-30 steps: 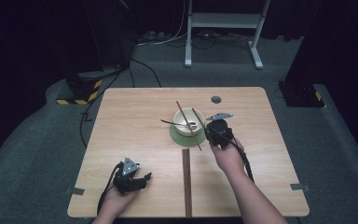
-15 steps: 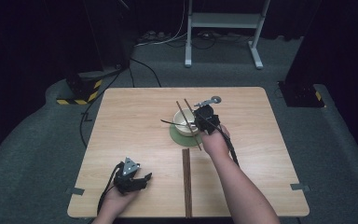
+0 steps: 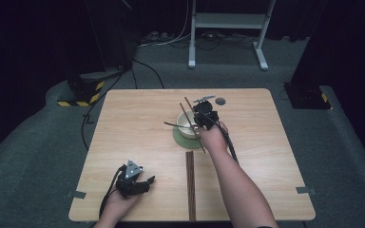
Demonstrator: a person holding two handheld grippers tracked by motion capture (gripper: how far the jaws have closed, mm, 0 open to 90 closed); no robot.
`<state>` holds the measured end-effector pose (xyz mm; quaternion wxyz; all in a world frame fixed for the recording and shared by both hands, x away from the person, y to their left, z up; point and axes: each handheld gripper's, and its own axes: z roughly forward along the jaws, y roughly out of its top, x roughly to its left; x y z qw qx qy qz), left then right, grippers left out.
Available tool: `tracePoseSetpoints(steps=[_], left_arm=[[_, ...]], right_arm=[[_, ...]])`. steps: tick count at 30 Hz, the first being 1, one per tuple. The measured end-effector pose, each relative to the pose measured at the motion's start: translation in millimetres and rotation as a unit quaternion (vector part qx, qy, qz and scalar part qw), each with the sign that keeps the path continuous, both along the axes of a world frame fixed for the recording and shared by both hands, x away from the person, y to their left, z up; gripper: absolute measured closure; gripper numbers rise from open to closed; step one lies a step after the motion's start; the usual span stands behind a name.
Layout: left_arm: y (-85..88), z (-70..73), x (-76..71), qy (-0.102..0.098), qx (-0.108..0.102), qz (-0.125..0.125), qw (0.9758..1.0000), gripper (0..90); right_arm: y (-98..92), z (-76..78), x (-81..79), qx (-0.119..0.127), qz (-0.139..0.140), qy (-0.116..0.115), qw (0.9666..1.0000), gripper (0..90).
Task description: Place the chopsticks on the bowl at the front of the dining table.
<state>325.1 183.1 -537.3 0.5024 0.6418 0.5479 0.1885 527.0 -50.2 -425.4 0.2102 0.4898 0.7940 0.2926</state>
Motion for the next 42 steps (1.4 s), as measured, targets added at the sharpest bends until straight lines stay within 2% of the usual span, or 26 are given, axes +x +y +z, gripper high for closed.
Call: tracePoseSetpoints(steps=[11, 14, 22, 26, 27, 29, 30, 31, 32, 34, 35, 36, 37, 38, 40, 41, 42], left_arm=[[1.3, 0.1, -0.1, 0.000, 0.007, -0.006, 1.0000, 35.1], [-0.4, -0.1, 0.0, -0.002, -0.003, -0.002, 1.0000, 35.1], [-2.0, -0.2, 0.0, -0.002, -0.012, 0.004, 0.9999, 35.1], [-1.0, -0.1, 0.0, -0.002, -0.005, -0.001, 1.0000, 35.1], [-2.5, -0.3, 0.2, -0.002, -0.014, 0.005, 0.9999, 35.1], [-2.6, -0.3, 0.1, -0.002, -0.015, 0.004, 0.9999, 35.1], [-0.7, -0.2, 0.3, -0.004, -0.002, -0.002, 1.0000, 35.1], [-0.7, -0.2, 0.3, -0.004, -0.002, -0.002, 1.0000, 35.1], [0.5, -0.1, -0.1, -0.001, 0.005, -0.007, 1.0000, 35.1], [0.5, -0.1, -0.4, -0.002, 0.005, -0.006, 1.0000, 35.2], [0.5, -0.1, -0.4, -0.002, 0.005, -0.006, 1.0000, 35.3], [-0.2, -0.2, -1.1, -0.004, 0.006, -0.004, 1.0000, 35.6], [0.7, -0.1, -2.1, -0.003, 0.013, -0.010, 0.9999, 36.7], [0.7, -0.1, -2.1, -0.003, 0.013, -0.010, 0.9999, 38.1], [-1.7, -0.1, -4.6, -0.013, 0.015, -0.019, 0.9996, 41.2], [-1.7, -0.1, -4.6, -0.013, 0.015, -0.019, 0.9996, 43.2], [-3.6, 2.7, -2.9, -0.004, 0.028, -0.026, 0.9993, 46.3]], right_arm=[[14.3, -6.1, 10.1, -0.007, -0.006, 0.017, 0.9998, 84.0], [17.5, -8.0, 11.3, -0.012, -0.006, 0.024, 0.9996, 84.0], [15.9, -10.7, 6.4, -0.014, -0.004, 0.031, 0.9994, 83.9], [14.9, -12.0, 5.0, -0.010, -0.003, 0.033, 0.9994, 83.7], [14.8, -12.2, 4.4, -0.007, -0.002, 0.033, 0.9994, 83.4], [14.9, -11.5, 2.9, -0.007, 0.000, 0.032, 0.9995, 79.9], [13.6, -9.1, 0.4, -0.009, 0.001, 0.026, 0.9996, 78.7], [13.6, -9.1, 0.4, -0.009, 0.001, 0.026, 0.9996, 78.7], [11.7, -7.0, -1.7, -0.007, 0.002, 0.022, 0.9997, 78.0], [-0.3, 0.7, -10.4, 0.002, 0.002, 0.011, 0.9999, 77.0], [-0.3, 0.7, -10.4, 0.002, 0.002, 0.011, 0.9999, 77.0], [-12.5, 5.1, -19.6, 0.018, 0.005, 0.006, 0.9998, 77.0], [-19.1, 6.4, -24.7, 0.022, 0.007, 0.005, 0.9997, 77.2], [-19.1, 6.4, -24.7, 0.022, 0.007, 0.005, 0.9997, 77.2], [-39.5, 4.8, -41.6, 0.032, 0.018, -0.006, 0.9993, 80.4], [-39.5, 4.8, -41.6, 0.032, 0.018, -0.006, 0.9993, 80.4], [-52.9, 0.8, -53.7, 0.042, 0.029, -0.009, 0.9986, 85.1]])
